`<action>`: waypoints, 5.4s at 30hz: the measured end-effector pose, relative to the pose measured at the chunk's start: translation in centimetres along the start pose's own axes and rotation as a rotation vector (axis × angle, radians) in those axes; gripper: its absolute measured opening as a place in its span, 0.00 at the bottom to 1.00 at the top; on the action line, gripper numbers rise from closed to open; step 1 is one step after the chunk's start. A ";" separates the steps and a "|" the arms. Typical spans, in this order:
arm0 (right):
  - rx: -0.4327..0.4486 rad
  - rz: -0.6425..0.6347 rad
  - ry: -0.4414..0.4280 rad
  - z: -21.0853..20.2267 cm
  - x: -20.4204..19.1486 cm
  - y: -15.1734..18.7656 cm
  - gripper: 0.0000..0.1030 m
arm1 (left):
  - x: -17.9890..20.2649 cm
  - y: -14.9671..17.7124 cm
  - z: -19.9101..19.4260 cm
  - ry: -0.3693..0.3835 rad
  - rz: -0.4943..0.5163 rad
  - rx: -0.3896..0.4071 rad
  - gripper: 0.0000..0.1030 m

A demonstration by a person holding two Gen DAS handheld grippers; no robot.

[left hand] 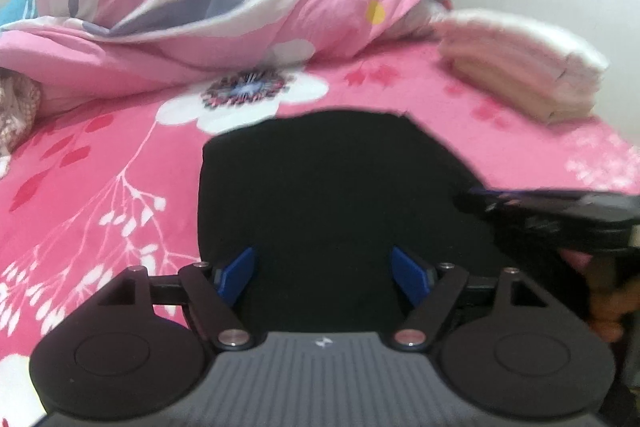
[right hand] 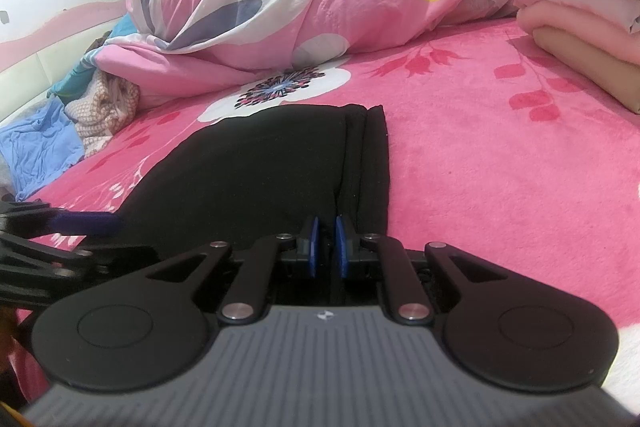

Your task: Fold clothes

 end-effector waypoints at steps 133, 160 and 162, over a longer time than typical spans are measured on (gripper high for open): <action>0.043 0.362 -0.213 -1.8 6.6 -5.3 0.35 | -7.8 2.7 -7.8 0.402 -0.091 -0.034 0.50; 0.004 0.165 -0.221 -2.2 2.6 0.0 0.26 | 1.5 -10.7 15.3 0.432 -0.132 -0.302 0.45; 0.001 0.144 -0.206 -2.3 2.2 0.0 0.20 | 1.3 -10.9 15.6 0.444 -0.158 -0.313 0.45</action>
Point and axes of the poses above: each gripper's, at about its wrist camera, not at the fingertips, and z roughly the way its jaws point, x to its right, y to its underside, the point moved 3 cm from there along z, roughly the way its jaws point, and after that the axes turned 1 degree about -x, right-handed, at the moved point
